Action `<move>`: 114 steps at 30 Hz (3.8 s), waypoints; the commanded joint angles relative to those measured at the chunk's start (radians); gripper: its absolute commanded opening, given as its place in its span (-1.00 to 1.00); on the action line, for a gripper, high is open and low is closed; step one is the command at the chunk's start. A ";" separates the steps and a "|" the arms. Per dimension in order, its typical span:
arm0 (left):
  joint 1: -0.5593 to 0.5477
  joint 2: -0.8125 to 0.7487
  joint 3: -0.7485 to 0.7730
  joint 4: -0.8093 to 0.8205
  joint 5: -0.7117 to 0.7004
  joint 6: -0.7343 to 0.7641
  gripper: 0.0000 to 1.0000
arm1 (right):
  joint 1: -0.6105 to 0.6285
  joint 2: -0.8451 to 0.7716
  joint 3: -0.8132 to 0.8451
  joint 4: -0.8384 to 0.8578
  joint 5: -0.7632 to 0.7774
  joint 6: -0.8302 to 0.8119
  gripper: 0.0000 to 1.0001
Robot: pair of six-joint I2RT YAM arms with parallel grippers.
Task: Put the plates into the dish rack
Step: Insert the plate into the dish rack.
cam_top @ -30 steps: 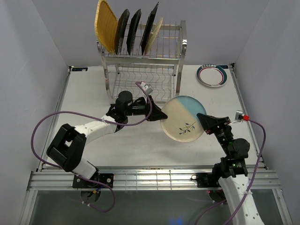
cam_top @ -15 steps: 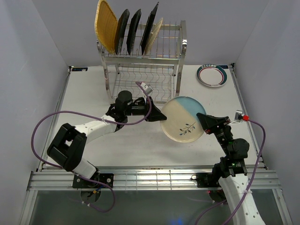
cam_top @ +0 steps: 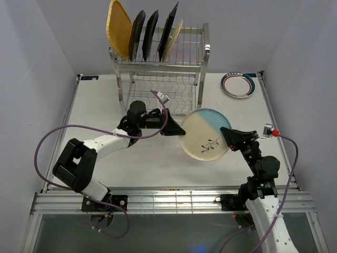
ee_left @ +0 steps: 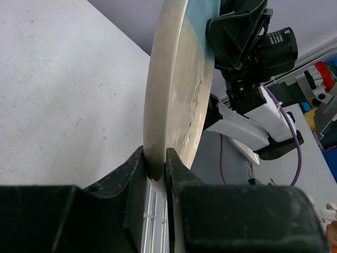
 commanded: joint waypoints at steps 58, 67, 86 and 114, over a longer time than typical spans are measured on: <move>0.052 -0.168 0.150 -0.468 -0.704 0.098 -1.00 | 0.209 0.451 0.412 -0.254 0.078 -0.493 0.94; -0.086 -0.162 0.228 -0.640 -1.065 0.078 -1.00 | 0.582 0.494 0.351 -0.138 0.443 -0.671 0.94; -0.179 -0.220 0.269 -0.779 -1.182 -0.024 -1.00 | 1.122 0.721 0.240 0.186 0.969 -1.048 0.91; -0.179 -0.217 0.323 -0.927 -1.235 -0.108 -1.00 | 1.262 1.365 0.340 0.877 1.319 -1.437 0.75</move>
